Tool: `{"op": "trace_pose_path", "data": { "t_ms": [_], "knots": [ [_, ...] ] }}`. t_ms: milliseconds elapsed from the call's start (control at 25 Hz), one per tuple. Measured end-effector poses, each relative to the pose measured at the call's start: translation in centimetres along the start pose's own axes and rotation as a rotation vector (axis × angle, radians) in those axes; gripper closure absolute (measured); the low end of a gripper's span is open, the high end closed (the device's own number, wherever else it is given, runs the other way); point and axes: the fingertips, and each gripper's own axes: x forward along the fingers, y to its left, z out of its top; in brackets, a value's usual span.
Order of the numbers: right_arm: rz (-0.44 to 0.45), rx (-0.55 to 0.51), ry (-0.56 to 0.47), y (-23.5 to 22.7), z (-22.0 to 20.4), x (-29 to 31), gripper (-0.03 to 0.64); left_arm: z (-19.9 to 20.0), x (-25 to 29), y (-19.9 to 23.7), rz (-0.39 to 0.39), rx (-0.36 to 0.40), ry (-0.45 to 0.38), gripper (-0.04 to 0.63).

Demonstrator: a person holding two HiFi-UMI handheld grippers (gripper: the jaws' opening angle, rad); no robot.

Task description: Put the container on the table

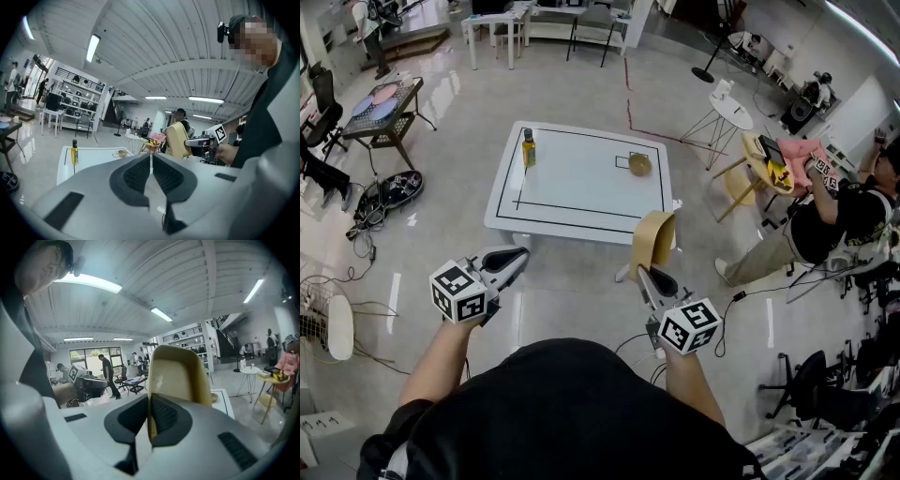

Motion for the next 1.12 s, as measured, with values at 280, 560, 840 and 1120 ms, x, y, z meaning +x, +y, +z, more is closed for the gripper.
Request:
{"op": "trace_pose_path", "data": {
  "t_ms": [280, 560, 840, 1120],
  "knots": [
    [-0.011, 0.0, -0.008, 1.0, 0.5, 0.9, 0.6, 0.4, -1.5, 1.3, 0.003, 0.002, -0.009, 0.574],
    [-0.037, 0.008, -0.041, 1.7, 1.6, 1.6, 0.6, 0.5, -2.7, 2.8, 0.0, -0.008, -0.022, 0.574],
    [-0.067, 0.039, -0.04, 0.6, 1.9, 1.1, 0.6, 1.2, -2.3, 2.9, -0.015, -0.006, -0.023, 0.574],
    [-0.045, 0.041, -0.031, 0.0, 1.5, 3.7, 0.6, -0.2, -1.8, 4.3, -0.005, -0.022, -0.004, 0.574]
  ]
}}
